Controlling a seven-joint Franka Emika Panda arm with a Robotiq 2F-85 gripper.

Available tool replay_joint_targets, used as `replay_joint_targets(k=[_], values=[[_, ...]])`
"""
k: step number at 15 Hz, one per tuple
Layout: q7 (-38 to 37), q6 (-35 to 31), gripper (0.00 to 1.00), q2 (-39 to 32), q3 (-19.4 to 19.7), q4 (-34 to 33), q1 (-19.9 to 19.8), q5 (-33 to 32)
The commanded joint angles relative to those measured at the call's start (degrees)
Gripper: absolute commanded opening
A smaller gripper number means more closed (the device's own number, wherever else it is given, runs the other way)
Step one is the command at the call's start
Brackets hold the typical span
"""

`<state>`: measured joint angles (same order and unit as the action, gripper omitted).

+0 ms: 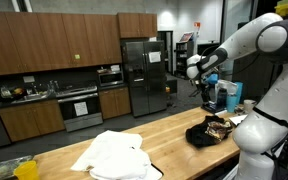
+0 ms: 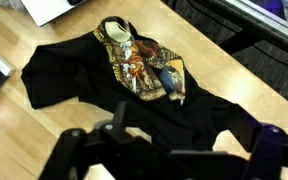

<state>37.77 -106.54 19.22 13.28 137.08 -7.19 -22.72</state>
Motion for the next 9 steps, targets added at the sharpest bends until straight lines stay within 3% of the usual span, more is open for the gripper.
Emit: replay_joint_targets(k=[1,5,9], values=[[-0.73,-3.14,1.0,0.17,2.44,1.21,-1.81,2.34],[1.81,-11.3,1.0,-0.92,2.67,3.74,0.36,9.36],[4.12,-18.18,1.0,-4.53,1.0,6.91,1.38,7.85]])
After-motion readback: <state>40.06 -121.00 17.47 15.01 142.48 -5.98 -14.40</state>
